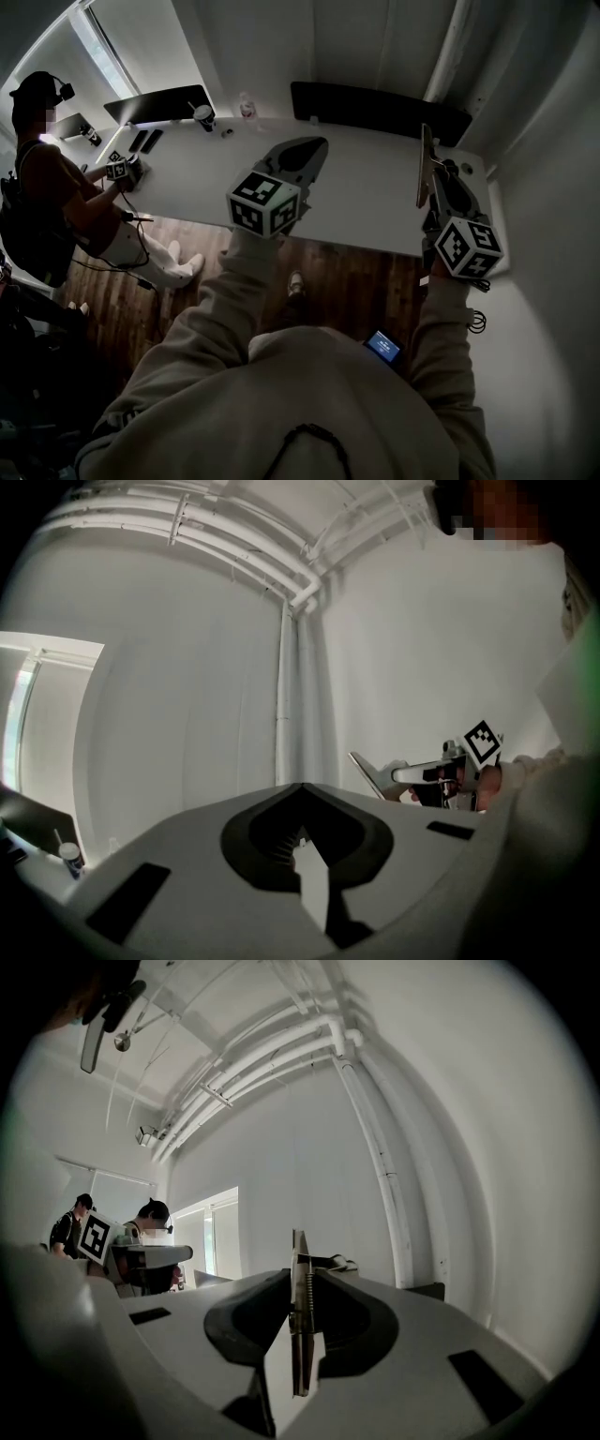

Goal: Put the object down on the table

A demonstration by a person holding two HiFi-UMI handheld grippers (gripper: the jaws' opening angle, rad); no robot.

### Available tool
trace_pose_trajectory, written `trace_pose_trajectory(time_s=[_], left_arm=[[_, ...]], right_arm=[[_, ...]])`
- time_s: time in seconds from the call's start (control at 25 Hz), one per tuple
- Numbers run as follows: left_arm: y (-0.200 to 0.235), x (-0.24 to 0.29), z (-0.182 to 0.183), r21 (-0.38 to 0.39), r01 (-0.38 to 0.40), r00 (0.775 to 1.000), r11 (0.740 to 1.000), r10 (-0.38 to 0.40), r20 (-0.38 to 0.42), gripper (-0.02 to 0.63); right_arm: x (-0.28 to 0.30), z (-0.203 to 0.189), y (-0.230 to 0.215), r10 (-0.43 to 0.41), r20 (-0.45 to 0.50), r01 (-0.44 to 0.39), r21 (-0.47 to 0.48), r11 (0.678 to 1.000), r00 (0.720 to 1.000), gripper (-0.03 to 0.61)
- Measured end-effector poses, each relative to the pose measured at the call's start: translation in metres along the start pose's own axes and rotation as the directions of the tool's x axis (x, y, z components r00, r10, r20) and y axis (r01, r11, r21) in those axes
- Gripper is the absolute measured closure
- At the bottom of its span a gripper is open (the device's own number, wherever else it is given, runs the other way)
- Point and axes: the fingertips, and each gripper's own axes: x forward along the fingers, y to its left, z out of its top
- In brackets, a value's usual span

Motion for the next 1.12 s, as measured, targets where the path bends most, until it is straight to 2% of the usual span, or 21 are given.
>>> trace_pose_trajectory(time_s=[0.24,0.4,0.64,0.76,0.92,1.12], left_arm=[[0.005,0.018,0.008,0.029,0.032,0.998,0.999,-0.033,0.045,0.612],[0.028,0.042,0.003,0.016,0.042,0.997,0.999,-0.043,0.057,0.612],[0.094,0.078,-0.012,-0.022,0.031,0.998,0.999,-0.03,0.062,0.611],[0.136,0.106,-0.021,-0.009,0.014,0.998,1.0,-0.014,0.055,0.611],[0.19,0.139,-0.016,0.002,0.009,0.999,1.0,-0.009,0.048,0.612],[0.239,0.17,-0.02,0.022,0.04,0.998,0.999,-0.041,0.039,0.612]], right_arm=[[0.018,-0.008,-0.004,0.013,0.005,-0.013,-0.015,1.0,1.0,0.485],[0.048,-0.01,-0.022,0.002,-0.001,-0.002,-0.012,1.0,1.0,0.485],[0.123,-0.008,-0.023,0.0,-0.036,-0.001,-0.03,1.0,0.999,0.485],[0.177,-0.013,-0.029,0.009,-0.044,-0.011,-0.036,0.999,0.999,0.485],[0.242,-0.002,-0.029,0.021,-0.052,-0.024,-0.051,0.998,0.998,0.485],[0.302,0.002,-0.033,0.006,-0.047,-0.008,-0.047,0.999,0.999,0.485]])
